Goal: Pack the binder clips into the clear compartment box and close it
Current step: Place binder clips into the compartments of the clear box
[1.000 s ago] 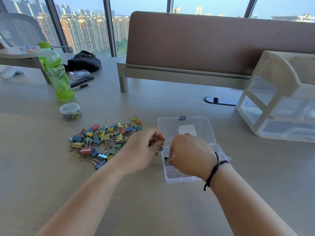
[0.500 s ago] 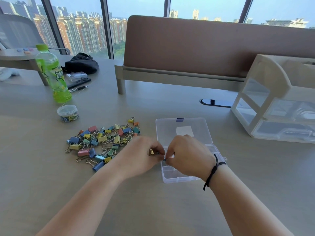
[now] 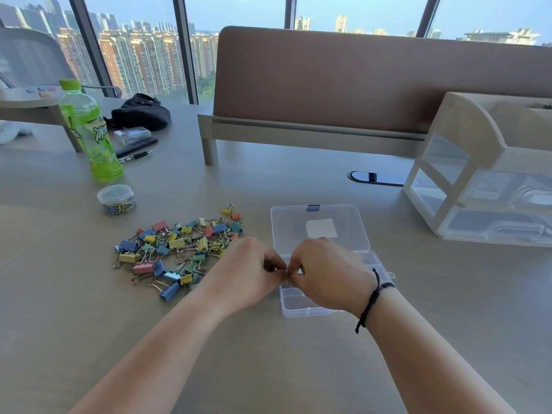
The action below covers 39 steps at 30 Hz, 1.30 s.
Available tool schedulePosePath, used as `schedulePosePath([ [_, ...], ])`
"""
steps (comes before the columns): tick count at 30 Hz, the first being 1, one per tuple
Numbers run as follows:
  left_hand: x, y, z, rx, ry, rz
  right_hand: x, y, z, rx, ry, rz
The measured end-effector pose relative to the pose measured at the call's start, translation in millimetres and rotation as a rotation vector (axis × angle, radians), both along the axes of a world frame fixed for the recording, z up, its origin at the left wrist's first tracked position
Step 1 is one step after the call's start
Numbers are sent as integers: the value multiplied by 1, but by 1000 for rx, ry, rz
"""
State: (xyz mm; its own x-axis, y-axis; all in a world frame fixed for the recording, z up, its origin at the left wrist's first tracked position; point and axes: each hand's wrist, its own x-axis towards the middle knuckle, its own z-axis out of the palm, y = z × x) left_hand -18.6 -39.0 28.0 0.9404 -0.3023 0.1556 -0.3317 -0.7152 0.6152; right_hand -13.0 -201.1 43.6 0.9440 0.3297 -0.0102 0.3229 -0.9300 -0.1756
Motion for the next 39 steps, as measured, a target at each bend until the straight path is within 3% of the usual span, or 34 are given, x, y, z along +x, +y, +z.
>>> schedulePosePath([
  [15,0,-2,-2,17,-10,33,5,3,17,-163,-34,90],
  [26,-2,3,1,51,-23,-19,7,-2,8,-50,-13,25],
  [31,-4,9,10,-151,25,12,7,-2,6,11,10,-28],
  [39,-5,6,11,-92,88,-172,1,-6,15,51,48,-41],
])
